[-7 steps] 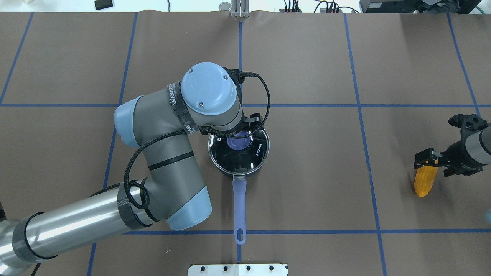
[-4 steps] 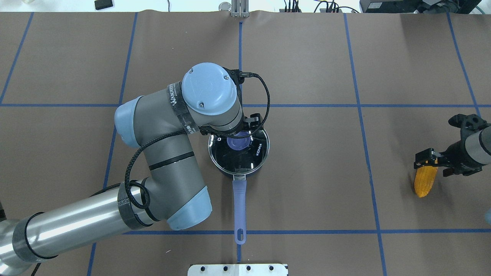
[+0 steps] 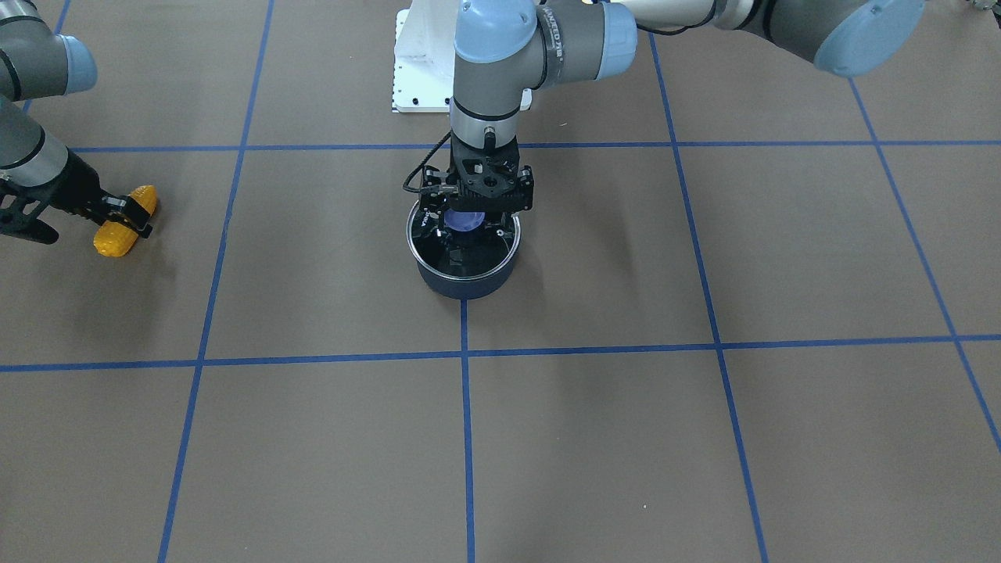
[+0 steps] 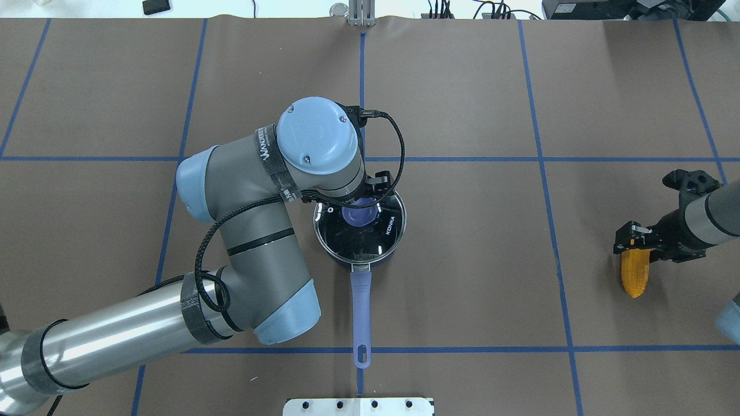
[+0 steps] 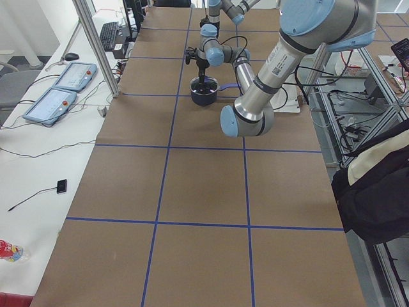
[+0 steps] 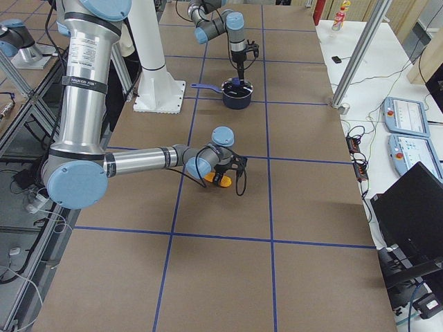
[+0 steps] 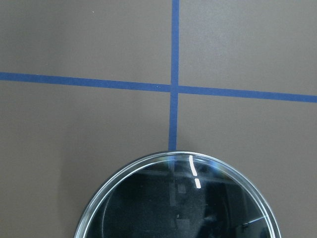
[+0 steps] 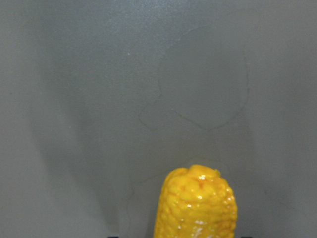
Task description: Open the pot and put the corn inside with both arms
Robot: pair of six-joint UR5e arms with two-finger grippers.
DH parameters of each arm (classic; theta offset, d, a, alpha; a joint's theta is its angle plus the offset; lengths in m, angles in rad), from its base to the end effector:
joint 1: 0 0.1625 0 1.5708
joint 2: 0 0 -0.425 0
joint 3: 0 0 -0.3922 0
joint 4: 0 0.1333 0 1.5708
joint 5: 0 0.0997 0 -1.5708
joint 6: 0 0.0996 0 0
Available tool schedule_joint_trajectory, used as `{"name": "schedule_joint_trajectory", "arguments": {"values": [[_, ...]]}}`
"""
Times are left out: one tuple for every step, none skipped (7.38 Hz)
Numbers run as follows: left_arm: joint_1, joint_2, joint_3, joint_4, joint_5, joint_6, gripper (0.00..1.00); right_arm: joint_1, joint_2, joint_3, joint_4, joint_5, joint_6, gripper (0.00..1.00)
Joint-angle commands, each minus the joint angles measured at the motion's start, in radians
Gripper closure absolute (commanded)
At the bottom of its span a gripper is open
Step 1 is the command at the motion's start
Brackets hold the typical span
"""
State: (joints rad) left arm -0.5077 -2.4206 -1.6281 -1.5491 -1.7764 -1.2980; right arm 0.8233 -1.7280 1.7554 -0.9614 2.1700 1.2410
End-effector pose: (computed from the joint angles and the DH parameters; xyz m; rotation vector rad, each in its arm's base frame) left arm 0.5563 -0.4388 0.1186 0.1581 0.8892 -0.1277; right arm -0.2525 -0.3858 0.5784 -0.1488 -0.8344 0.2730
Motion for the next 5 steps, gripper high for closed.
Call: {"name": "schedule_joint_trajectory", "arguments": {"values": [[0.0, -0.002, -0.001, 0.0, 0.002, -0.001, 0.02, -0.003, 0.01, 0.0, 0.0, 0.011, 0.009, 0.61], [0.002, -0.002, 0.001, 0.001, 0.002, -0.001, 0.02, -0.001, 0.01, 0.006, 0.0, 0.019, 0.005, 0.66], [0.009, -0.003, -0.001, 0.001, 0.003, -0.001, 0.02, 0.007, 0.013, 0.009, 0.0, 0.025, 0.002, 0.66], [0.023, -0.006, 0.001, 0.001, 0.009, -0.001, 0.02, 0.046, 0.031, 0.007, -0.003, 0.066, -0.006, 0.65], [0.038, -0.008, 0.001, 0.001, 0.021, -0.001, 0.02, 0.088, 0.034, 0.007, -0.006, 0.114, -0.008, 0.65]]}}
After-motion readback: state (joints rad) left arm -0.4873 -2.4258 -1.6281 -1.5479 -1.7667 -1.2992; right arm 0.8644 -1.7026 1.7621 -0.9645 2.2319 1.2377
